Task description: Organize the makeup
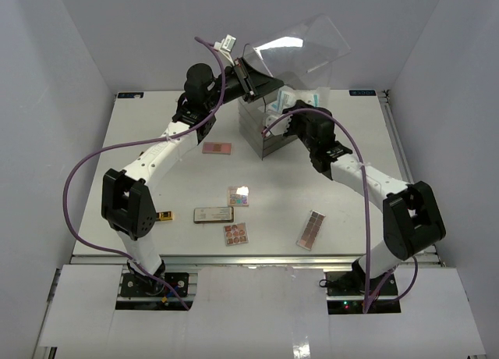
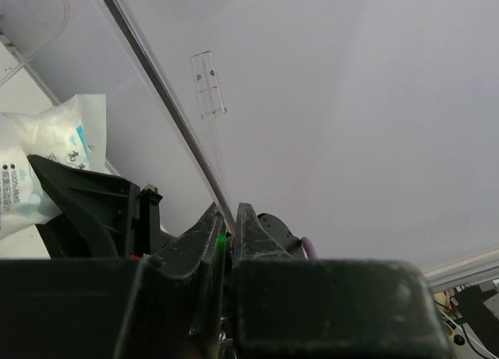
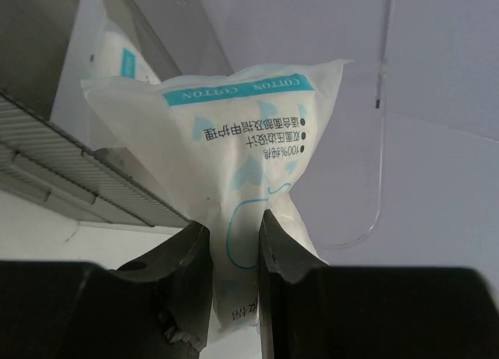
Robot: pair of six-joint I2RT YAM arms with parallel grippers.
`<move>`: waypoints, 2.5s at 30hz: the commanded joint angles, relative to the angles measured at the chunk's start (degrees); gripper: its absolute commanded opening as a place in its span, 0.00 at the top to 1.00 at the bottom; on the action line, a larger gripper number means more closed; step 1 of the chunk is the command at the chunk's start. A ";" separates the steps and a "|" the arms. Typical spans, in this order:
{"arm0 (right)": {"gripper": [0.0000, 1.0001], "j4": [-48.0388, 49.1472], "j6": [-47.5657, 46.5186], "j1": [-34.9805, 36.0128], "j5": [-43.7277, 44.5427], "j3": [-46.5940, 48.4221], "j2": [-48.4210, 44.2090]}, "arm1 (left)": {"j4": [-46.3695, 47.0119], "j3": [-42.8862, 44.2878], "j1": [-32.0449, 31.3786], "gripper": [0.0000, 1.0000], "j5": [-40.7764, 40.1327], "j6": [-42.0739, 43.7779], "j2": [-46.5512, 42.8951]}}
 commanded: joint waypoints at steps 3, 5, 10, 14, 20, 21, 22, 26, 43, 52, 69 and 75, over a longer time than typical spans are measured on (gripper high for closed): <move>0.86 24.75 -6.39 0.03 1.76 -1.54 5.83 | 5.54 3.54 1.07 0.94 -1.26 1.47 -4.24; 0.82 30.57 -6.36 -0.07 1.58 -1.65 7.23 | 5.61 3.54 1.07 0.94 -1.09 1.41 -4.20; 0.72 37.79 -6.78 -1.06 -4.23 -2.82 10.66 | 5.82 3.49 1.07 0.94 -0.67 1.41 -4.02; 0.63 38.93 -7.25 -1.60 -5.83 -1.15 13.30 | 5.91 3.39 1.07 0.94 -0.41 1.34 -3.93; 0.10 38.83 -10.70 -2.86 -10.57 -1.97 14.89 | 5.91 3.45 1.07 0.94 0.07 1.32 -3.74; 0.04 38.71 -11.08 -3.11 -11.09 -2.25 14.97 | 5.93 3.45 1.07 0.94 0.12 1.32 -3.66; 0.03 38.53 -11.52 -3.30 -11.53 -2.56 15.03 | 5.99 3.45 1.07 0.94 0.06 1.32 -3.59; 0.03 37.71 -11.89 -3.70 -12.18 -3.32 14.56 | 6.18 3.42 1.07 0.94 0.14 1.15 -3.29; 0.02 24.58 -6.73 -2.18 -13.97 -15.44 0.33 | 5.91 3.10 1.07 0.94 -0.57 1.06 -3.23; 0.08 -8.17 1.01 -2.21 -18.16 -7.35 -4.89 | 6.09 1.89 1.07 0.94 -0.92 0.62 -4.09; 0.22 -51.30 -0.49 -11.29 -44.01 -10.16 -24.51 | 4.69 -6.03 1.07 0.94 -2.00 1.15 -8.37; 0.23 -51.56 4.41 -19.59 -47.94 -11.75 -29.14 | 1.77 -10.62 1.07 0.94 -3.90 1.16 -10.11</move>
